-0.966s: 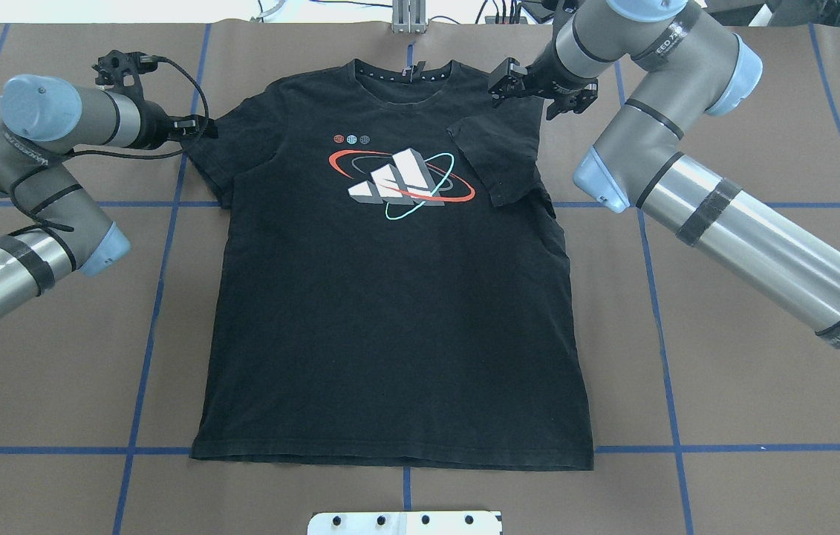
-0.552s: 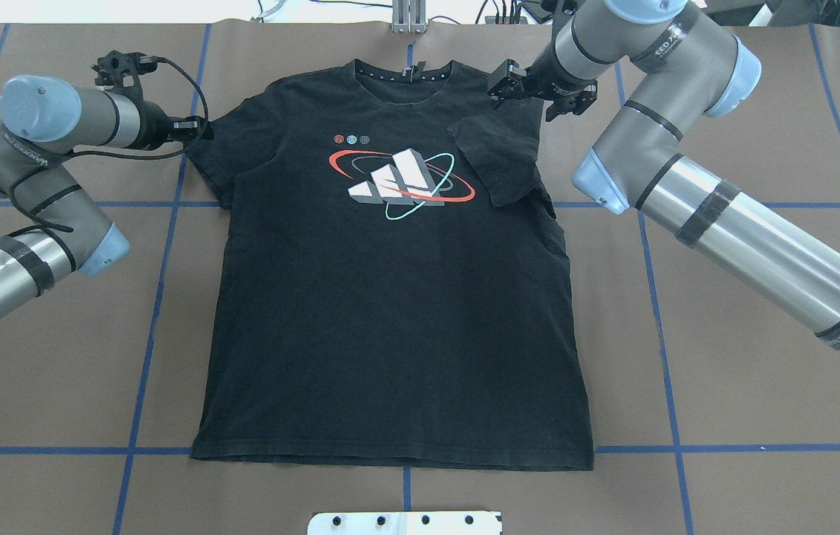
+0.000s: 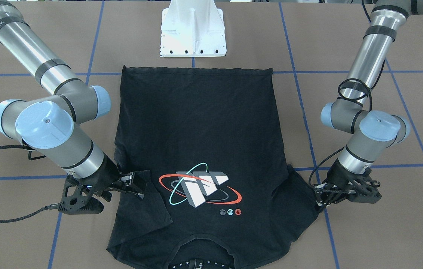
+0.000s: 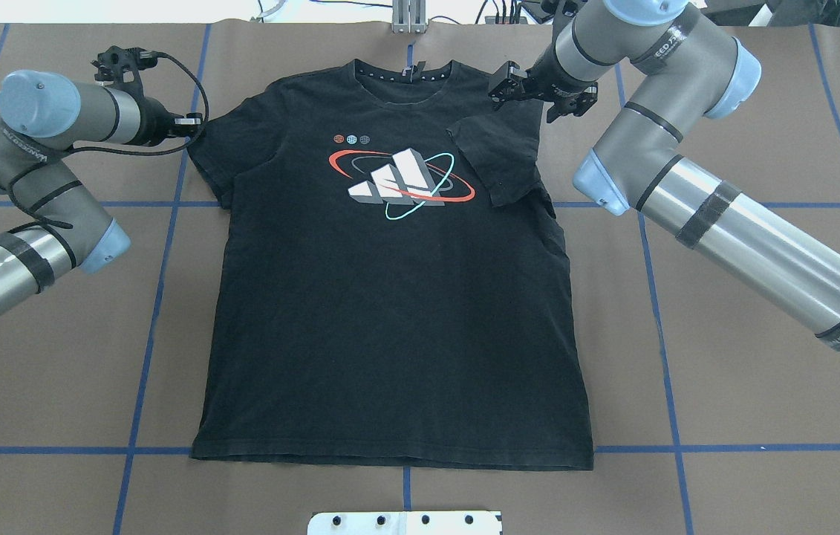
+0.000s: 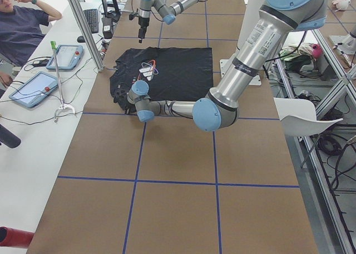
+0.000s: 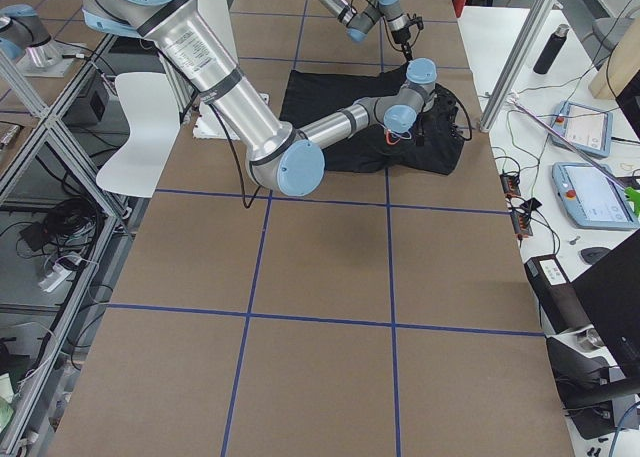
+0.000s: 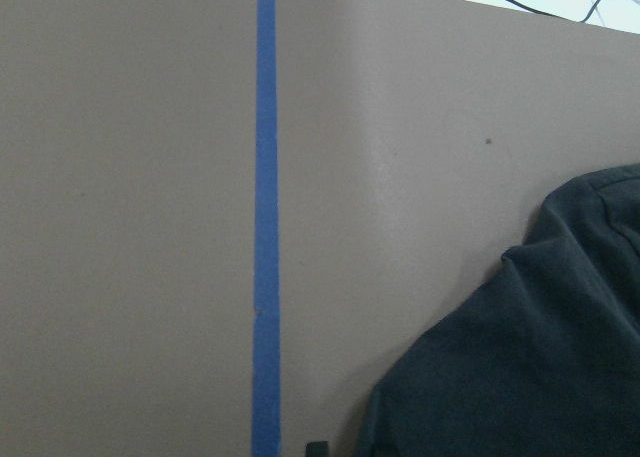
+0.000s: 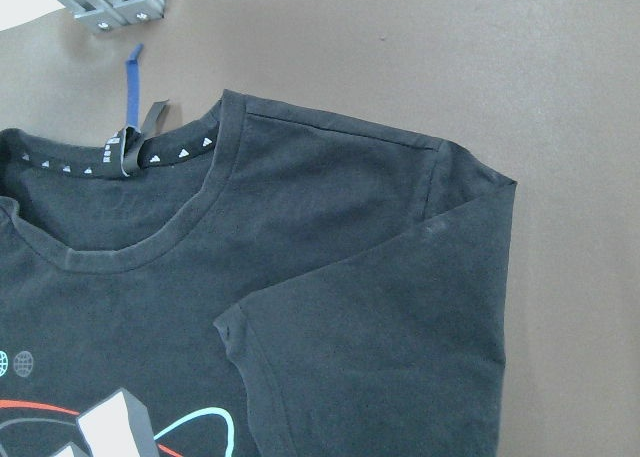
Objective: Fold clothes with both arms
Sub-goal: 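Release the sleeve with the right gripper while the left gripper reaches toward the other sleeve, then grasp the other sleeve and fold it inward with the left gripper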
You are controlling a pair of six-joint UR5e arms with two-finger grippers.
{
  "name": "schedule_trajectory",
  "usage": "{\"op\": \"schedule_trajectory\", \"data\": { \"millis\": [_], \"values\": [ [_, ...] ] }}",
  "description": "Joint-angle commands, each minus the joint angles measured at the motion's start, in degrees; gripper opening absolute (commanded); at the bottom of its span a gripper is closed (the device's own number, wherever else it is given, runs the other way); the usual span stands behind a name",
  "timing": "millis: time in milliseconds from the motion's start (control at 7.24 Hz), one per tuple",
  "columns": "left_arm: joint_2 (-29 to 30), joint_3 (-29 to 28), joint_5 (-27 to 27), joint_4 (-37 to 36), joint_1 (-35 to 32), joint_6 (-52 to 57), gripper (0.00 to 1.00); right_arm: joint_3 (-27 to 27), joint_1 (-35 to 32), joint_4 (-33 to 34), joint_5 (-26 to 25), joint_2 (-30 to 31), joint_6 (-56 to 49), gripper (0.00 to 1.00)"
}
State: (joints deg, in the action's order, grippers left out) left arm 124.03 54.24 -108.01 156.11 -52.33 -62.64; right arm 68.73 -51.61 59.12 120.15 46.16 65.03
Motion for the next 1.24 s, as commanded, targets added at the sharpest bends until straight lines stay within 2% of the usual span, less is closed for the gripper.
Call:
{"op": "schedule_trajectory", "data": {
  "millis": [0, 276, 414, 552, 690, 828, 966, 1104],
  "values": [
    [-0.1, 4.7, -3.9, -2.7, -0.6, -2.3, 0.0, 0.0, 0.0, -0.1, 0.0, 0.4, 0.0, 1.0],
    [-0.1, 10.3, -5.8, -7.4, -0.1, -11.2, 0.0, 0.0, 0.0, -0.1, 0.0, 0.5, 0.0, 1.0],
    [1.5, 10.4, -5.6, -8.2, 1.0, -17.8, 0.0, 0.1, 0.0, -0.1, 0.1, 0.7, 0.0, 1.0],
    [4.2, 9.1, -5.3, -9.1, 3.1, -22.7, 0.0, 0.2, 0.0, -0.1, 0.0, 0.8, 0.0, 1.0],
    [8.2, 4.8, -4.4, -9.3, 3.5, -27.6, 0.0, 0.3, -0.1, -0.2, 0.1, 0.8, 0.0, 1.0],
    [12.9, -0.1, 0.9, -9.3, 4.5, -30.1, 0.0, 0.2, -0.1, -0.2, 0.1, 0.9, 0.0, 1.0],
    [15.2, -2.6, 3.8, -9.0, 5.4, -32.3, 0.0, 0.2, -0.2, -0.2, 0.1, 0.9, -0.1, 1.0],
    [16.5, -3.2, 4.0, -8.8, 5.9, -36.0, 0.0, 0.3, -0.2, -0.2, 0.1, 1.1, -0.1, 1.0]
  ]
}}
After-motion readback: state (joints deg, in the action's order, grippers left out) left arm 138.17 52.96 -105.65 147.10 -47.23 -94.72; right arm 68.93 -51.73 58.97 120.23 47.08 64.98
